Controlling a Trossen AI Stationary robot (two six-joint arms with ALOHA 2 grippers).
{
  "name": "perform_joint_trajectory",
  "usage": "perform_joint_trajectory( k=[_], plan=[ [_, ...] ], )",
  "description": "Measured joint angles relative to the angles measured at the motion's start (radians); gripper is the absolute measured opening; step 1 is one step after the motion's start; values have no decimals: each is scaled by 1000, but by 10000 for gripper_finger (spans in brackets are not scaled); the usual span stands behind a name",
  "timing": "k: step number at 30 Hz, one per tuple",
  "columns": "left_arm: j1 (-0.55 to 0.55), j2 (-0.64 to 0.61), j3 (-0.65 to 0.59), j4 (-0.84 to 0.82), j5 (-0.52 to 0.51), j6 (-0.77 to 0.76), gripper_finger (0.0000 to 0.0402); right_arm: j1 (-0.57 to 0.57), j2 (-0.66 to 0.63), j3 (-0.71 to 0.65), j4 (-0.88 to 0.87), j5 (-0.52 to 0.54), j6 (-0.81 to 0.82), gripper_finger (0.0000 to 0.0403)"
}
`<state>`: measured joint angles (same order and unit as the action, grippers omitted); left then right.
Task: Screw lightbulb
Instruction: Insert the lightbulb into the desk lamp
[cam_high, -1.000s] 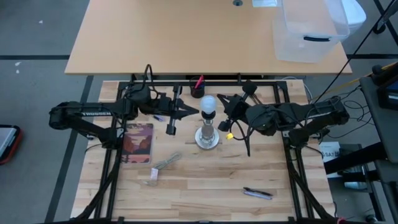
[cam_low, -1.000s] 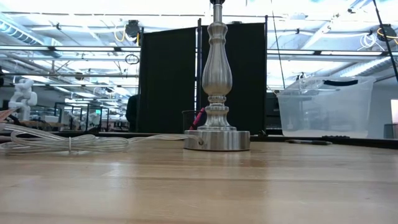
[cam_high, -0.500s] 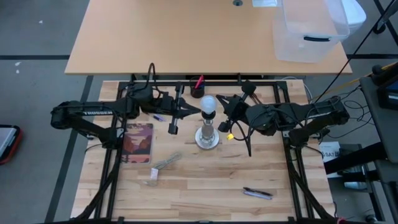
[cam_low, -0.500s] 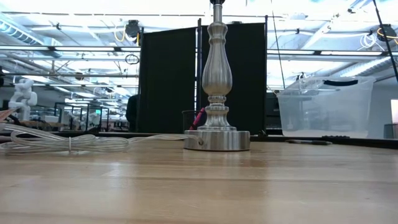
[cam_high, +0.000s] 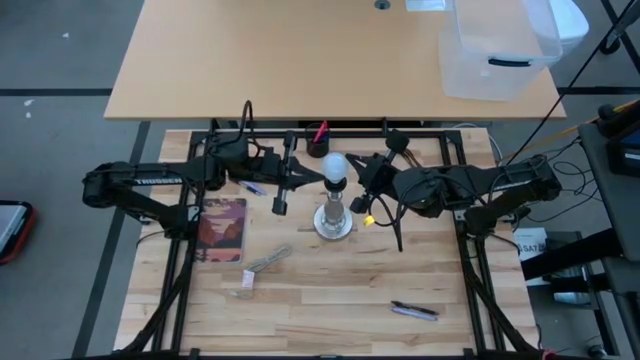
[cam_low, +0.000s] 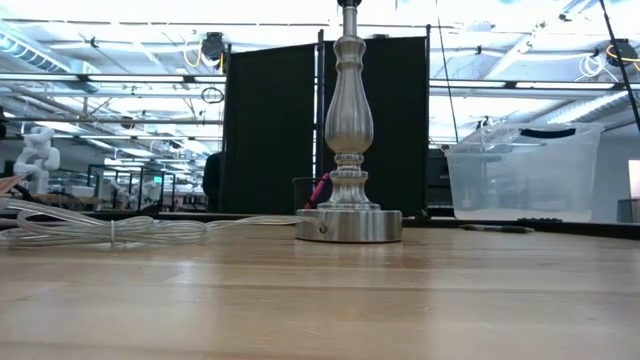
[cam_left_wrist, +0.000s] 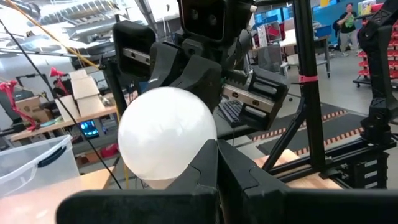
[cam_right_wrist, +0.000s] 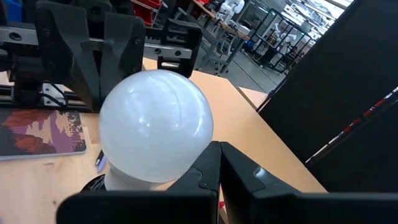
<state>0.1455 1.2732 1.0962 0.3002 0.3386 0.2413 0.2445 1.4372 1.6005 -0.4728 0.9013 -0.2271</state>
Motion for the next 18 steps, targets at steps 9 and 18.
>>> perform_joint_trajectory(
  k=[9, 18],
  plan=[
    [14, -1, 0, -22, 1, -2, 0, 31, 0, 1, -21, 32, 5, 0],
    [18, -1, 0, -25, -3, -3, 0, 70, 0, 1, -40, 76, 17, 0]
  ],
)
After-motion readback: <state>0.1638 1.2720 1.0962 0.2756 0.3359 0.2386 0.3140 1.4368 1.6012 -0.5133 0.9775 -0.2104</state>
